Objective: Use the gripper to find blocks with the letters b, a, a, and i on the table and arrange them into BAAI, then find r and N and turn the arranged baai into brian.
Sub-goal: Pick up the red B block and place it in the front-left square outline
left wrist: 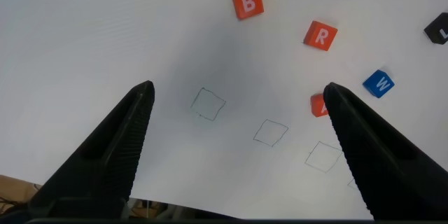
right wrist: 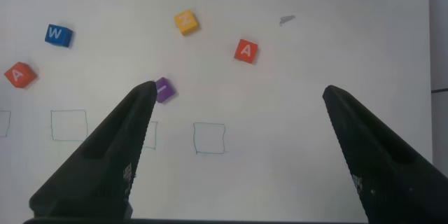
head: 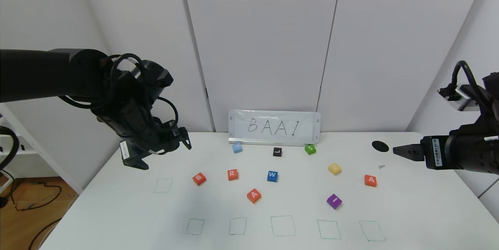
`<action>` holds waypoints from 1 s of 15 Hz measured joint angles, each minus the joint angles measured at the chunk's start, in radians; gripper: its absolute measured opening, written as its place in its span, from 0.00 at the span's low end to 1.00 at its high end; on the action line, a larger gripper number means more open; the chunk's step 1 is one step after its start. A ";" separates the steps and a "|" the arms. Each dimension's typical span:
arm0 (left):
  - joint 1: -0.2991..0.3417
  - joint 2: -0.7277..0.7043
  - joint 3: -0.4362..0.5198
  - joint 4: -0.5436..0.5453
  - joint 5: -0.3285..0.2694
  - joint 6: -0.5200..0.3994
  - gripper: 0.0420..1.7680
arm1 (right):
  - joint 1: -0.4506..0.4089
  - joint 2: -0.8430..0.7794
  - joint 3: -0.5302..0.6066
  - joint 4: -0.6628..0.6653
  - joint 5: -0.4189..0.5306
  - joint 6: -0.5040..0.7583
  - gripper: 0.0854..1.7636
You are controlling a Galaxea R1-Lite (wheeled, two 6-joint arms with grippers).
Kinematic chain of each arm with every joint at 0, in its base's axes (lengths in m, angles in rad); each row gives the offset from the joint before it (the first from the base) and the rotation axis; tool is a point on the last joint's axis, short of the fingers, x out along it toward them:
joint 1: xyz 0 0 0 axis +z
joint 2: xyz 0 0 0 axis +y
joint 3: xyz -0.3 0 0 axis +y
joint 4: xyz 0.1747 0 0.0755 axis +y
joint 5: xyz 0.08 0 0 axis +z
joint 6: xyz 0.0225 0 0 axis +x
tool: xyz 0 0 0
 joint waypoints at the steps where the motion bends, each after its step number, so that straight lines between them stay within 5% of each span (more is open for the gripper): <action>1: -0.006 0.037 -0.027 0.003 0.002 -0.029 0.97 | 0.001 -0.001 0.002 -0.001 0.000 -0.001 0.97; 7: -0.027 0.212 -0.109 -0.010 0.021 -0.161 0.97 | 0.016 0.001 0.008 -0.001 -0.004 -0.002 0.97; 15: -0.038 0.354 -0.127 -0.057 0.056 -0.216 0.97 | 0.037 0.003 0.020 -0.002 -0.009 -0.002 0.97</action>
